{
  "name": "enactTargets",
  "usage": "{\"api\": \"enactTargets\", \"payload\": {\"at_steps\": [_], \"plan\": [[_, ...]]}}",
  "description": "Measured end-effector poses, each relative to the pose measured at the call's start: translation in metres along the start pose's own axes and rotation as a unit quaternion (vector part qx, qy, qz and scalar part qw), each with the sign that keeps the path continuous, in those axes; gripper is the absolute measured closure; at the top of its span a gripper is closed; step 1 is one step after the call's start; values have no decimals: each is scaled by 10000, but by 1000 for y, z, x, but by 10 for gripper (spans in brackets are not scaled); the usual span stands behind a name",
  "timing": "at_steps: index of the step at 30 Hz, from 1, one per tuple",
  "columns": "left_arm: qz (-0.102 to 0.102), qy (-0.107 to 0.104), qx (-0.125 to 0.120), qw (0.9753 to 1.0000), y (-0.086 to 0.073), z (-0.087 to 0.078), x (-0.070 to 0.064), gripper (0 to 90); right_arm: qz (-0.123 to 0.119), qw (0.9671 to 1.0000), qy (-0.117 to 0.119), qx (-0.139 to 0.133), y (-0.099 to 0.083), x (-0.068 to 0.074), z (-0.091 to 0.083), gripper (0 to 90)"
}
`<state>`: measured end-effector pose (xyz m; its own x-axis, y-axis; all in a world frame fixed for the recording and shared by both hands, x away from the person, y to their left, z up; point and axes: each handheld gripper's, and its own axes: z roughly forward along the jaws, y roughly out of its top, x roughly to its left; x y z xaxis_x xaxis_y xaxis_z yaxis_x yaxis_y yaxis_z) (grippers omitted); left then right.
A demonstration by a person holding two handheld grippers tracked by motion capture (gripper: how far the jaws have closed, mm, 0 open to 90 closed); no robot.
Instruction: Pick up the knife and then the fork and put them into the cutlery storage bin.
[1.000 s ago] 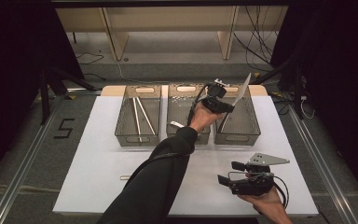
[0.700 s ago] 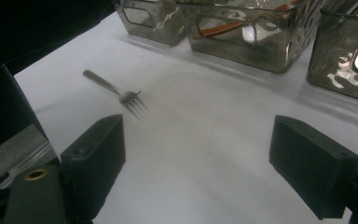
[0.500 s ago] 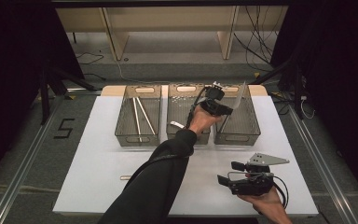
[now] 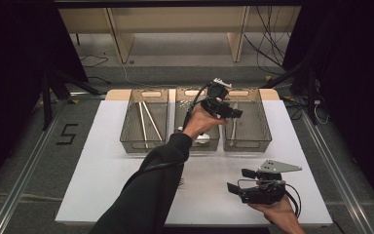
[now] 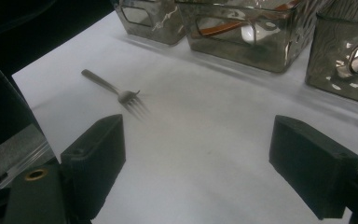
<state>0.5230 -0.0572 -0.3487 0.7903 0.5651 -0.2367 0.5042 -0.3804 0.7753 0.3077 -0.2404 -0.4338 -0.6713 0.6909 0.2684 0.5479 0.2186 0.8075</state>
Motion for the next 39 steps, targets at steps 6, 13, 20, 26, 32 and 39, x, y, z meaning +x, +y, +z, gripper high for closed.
{"api": "enactTargets", "payload": {"at_steps": [6,13,20,26,32,39], "plan": [[194,-50,49,9998,-8,-30,-2,280,-3,10000,-23,6,0,0,0,190],[486,5,258,9985,-26,-67,-2,258,13,10000,-38,19,0,-1,1,190],[554,84,304,9980,-57,-97,3,247,-2,10000,-34,23,0,0,2,190],[620,159,525,9966,-88,-114,10,240,-1,10000,-48,33,0,1,2,190],[658,340,936,9929,-124,-124,19,231,8,10000,-53,38,0,1,2,190],[666,514,1277,9882,-159,-133,27,234,11,10000,-53,61,0,1,4,190]]}}
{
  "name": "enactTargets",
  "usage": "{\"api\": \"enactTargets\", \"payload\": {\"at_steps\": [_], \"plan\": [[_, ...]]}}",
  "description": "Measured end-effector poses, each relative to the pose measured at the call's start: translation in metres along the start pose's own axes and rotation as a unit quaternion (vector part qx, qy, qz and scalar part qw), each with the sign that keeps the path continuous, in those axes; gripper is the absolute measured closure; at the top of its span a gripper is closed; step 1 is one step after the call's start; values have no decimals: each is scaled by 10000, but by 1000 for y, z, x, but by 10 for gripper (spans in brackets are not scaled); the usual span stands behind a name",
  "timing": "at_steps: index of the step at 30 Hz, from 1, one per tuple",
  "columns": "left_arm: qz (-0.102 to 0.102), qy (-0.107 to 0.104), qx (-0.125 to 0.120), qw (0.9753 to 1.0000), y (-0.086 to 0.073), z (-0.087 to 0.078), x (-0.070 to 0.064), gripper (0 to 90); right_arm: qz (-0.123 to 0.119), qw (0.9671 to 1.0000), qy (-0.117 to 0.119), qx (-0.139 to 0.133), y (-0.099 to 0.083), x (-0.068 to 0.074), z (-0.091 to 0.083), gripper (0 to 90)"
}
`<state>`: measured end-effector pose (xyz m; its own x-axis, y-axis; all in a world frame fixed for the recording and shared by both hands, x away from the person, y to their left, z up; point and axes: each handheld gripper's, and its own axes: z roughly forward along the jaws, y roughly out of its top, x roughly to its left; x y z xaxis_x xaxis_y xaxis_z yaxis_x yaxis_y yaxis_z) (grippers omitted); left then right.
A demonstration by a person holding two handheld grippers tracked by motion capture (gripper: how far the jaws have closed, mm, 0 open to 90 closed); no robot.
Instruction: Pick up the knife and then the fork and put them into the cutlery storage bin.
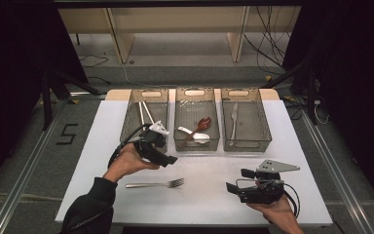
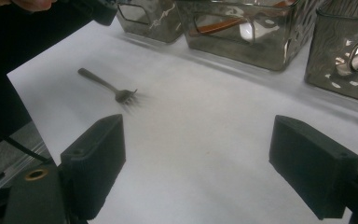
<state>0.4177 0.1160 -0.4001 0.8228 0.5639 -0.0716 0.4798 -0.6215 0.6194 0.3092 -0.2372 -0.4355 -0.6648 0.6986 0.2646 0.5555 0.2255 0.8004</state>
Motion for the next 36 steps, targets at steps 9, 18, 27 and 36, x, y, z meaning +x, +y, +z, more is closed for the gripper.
{"api": "enactTargets", "payload": {"at_steps": [9,18,27,36], "plan": [[418,212,716,9963,-18,0,-7,244,-18,10000,-4,-5,1,1,0,190],[556,102,1367,9890,-39,10,-10,310,-25,10000,-35,-27,1,1,-2,190],[804,-106,1839,9796,-49,21,-13,435,-38,10000,-36,-19,1,3,-2,190],[1108,-180,2093,9714,-54,30,-14,583,-45,10000,-35,0,1,3,-2,191]]}}
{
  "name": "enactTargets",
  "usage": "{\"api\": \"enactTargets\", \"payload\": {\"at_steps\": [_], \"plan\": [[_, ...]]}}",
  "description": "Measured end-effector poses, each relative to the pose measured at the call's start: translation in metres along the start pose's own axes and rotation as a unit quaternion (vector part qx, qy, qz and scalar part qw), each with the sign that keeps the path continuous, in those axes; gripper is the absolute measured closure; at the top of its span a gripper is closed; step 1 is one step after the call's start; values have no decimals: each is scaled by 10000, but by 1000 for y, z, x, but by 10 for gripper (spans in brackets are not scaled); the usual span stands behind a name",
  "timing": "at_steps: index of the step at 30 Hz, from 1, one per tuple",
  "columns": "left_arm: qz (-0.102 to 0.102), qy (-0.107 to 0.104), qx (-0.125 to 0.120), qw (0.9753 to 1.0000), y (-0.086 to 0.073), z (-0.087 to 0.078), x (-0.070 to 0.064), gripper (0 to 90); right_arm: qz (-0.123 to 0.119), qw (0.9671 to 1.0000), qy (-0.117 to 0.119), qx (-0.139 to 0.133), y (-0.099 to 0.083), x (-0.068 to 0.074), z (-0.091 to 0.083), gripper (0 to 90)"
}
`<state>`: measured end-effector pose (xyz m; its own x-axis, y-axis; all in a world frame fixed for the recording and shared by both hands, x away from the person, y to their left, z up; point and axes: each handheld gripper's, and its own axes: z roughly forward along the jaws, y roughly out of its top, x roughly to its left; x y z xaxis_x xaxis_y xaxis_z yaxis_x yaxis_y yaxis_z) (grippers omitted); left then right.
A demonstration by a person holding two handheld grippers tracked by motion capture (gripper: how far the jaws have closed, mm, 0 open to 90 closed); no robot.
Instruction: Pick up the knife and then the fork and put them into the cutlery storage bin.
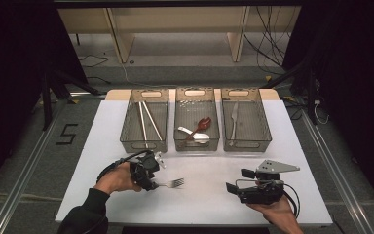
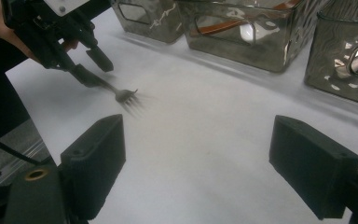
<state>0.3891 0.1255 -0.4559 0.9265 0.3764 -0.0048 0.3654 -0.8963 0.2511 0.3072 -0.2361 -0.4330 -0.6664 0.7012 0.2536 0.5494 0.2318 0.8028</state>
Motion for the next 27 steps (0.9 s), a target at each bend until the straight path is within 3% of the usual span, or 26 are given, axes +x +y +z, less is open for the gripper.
{"api": "enactTargets", "payload": {"at_steps": [11,27], "plan": [[138,-40,156,9998,1,5,0,710,-22,10000,4,-1,0,0,1,191],[514,-90,313,9981,6,5,-4,829,0,10000,1,30,-1,0,1,191]]}}
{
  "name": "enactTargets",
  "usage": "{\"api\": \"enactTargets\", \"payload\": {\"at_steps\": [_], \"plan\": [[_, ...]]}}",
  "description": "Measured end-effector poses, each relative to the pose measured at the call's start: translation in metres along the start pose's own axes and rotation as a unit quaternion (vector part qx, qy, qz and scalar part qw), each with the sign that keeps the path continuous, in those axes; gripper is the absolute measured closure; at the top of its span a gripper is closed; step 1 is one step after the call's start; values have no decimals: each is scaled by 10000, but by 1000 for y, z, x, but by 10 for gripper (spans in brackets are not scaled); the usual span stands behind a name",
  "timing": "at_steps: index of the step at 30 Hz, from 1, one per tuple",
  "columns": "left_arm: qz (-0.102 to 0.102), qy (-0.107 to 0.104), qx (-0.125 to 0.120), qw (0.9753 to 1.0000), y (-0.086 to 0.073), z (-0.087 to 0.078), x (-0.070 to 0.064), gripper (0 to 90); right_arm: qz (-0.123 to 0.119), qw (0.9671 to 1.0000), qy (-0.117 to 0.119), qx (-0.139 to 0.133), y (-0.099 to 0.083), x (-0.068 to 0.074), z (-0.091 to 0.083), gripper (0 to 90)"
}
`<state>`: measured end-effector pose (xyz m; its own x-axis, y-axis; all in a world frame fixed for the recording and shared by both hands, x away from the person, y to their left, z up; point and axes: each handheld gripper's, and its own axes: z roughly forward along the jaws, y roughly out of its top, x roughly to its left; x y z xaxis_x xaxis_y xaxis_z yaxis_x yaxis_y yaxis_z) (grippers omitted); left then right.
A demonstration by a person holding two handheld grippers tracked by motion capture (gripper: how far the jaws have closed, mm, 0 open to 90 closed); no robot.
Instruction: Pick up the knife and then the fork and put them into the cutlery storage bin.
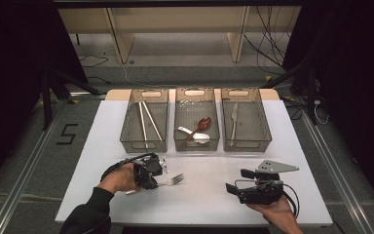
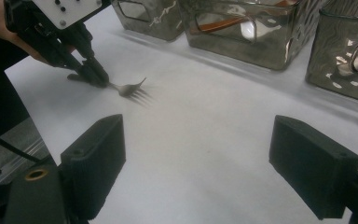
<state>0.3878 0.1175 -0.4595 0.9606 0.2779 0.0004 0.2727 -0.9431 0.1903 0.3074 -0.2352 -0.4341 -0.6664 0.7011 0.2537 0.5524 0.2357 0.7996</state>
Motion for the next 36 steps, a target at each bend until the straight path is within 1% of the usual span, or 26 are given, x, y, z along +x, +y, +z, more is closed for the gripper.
{"api": "enactTargets", "payload": {"at_steps": [8,11,13,15,16,17,19,22,23,26,27,29,33,34,35,36], "plan": [[17,20,-20,10000,0,0,-1,838,-7,10000,1,-3,0,0,0,191],[-14,-6,-8,10000,0,0,0,840,-8,10000,-1,-2,0,0,0,191],[-66,-18,-51,10000,0,0,0,841,-4,10000,3,-7,0,0,0,191],[-172,-20,-101,9998,0,-2,1,841,1,10000,1,-14,0,0,0,191],[-234,17,-135,9996,0,-4,2,842,2,10000,0,-9,0,-1,0,191],[-234,17,-135,9996,0,-4,2,842,1,10000,0,-10,0,-1,0,191],[-316,2,-196,9993,-1,-7,3,842,5,10000,-1,-15,0,-1,0,191],[-534,25,-394,9978,0,-11,3,842,2,10000,-1,-17,0,-1,0,191],[-548,4,-427,9976,0,-13,4,842,18,10000,0,-10,0,-1,0,191],[-695,-61,-701,9951,1,-18,4,842,17,10000,-3,-12,0,-1,-1,191],[-686,-67,-751,9948,2,-21,4,842,17,10000,-3,-12,0,-1,-1,191],[-779,-56,-939,9925,4,-26,5,842,9,10000,-7,-15,0,-1,-1,191],[-920,-62,-1341,9867,7,-35,6,842,2,10000,-12,-23,0,-1,-1,191],[-939,-43,-1448,9850,8,-38,7,841,5,10000,-12,-24,0,-1,-1,191],[-999,-29,-1568,9826,9,-40,8,841,2,10000,-15,-27,0,-1,-1,191],[-1017,-36,-1647,9811,10,-42,8,841,1,10000,-18,-28,0,-1,0,191]]}}
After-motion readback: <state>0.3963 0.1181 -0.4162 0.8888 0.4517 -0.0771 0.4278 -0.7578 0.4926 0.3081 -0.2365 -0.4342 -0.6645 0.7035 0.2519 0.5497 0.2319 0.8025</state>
